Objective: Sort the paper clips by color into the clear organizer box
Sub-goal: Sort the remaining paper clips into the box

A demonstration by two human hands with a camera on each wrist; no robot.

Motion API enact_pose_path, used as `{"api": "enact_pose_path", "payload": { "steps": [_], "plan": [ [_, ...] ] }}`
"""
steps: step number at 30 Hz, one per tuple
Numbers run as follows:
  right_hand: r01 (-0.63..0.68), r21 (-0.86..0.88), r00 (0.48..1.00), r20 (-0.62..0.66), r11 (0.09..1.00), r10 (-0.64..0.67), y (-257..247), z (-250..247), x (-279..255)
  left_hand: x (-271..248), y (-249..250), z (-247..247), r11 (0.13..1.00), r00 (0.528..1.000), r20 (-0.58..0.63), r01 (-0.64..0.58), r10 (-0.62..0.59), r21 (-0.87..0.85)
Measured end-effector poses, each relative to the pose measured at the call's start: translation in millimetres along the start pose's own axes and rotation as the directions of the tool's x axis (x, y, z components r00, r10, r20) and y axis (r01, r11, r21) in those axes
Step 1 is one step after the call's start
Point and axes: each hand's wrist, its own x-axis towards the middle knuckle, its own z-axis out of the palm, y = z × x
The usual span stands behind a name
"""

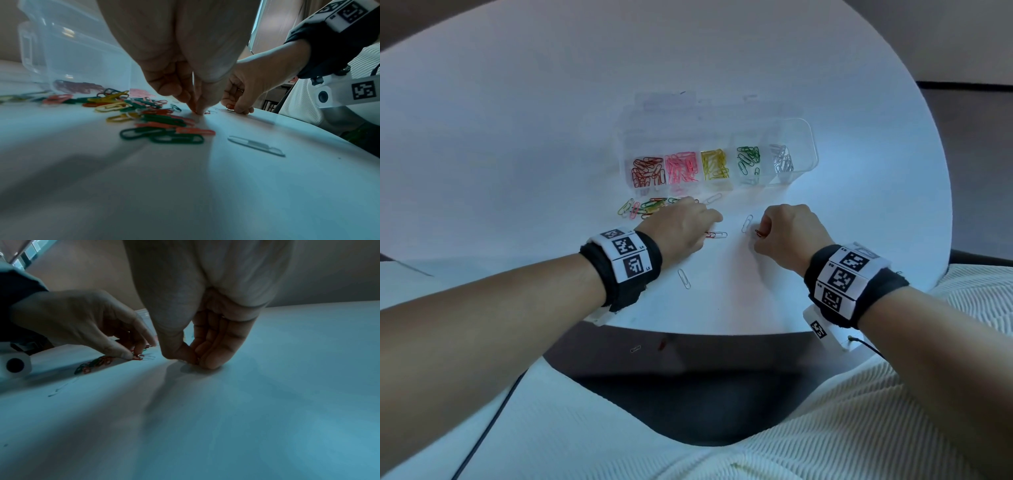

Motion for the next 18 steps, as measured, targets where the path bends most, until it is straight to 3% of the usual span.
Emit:
{"api": "enact_pose_path", "payload": {
  "steps": [7,11,12,14,15,18],
  "plan": [
    [-0.046,0.118,0.999,0.024,0.992,0.043,3,-4,0,-4,6,-12,0.993,0.993,0.036,0.11,-0.108,-0.053],
    [-0.16,0.287,0.98,0.162,0.945,0.116,8,-20,0,-11,5,-35,0.979,0.987,-0.157,0.009,-0.042,-0.205],
    [-0.209,0.427,0.97,0.203,0.88,0.132,8,-22,0,-14,6,-42,0.963,0.975,-0.212,0.001,-0.06,-0.269],
    [-0.302,0.714,0.947,0.298,0.632,0.117,2,-28,-1,-22,8,-56,0.893,0.948,-0.246,0.074,-0.201,-0.445],
    [-0.332,0.798,0.939,0.333,0.503,0.091,-3,-30,-1,-25,8,-62,0.816,0.929,-0.227,0.118,-0.292,-0.565],
    [-0.41,0.895,0.906,0.422,0.179,-0.032,-22,-34,-6,-31,5,-74,0.426,0.874,-0.099,0.13,-0.476,-0.896]
  ]
}}
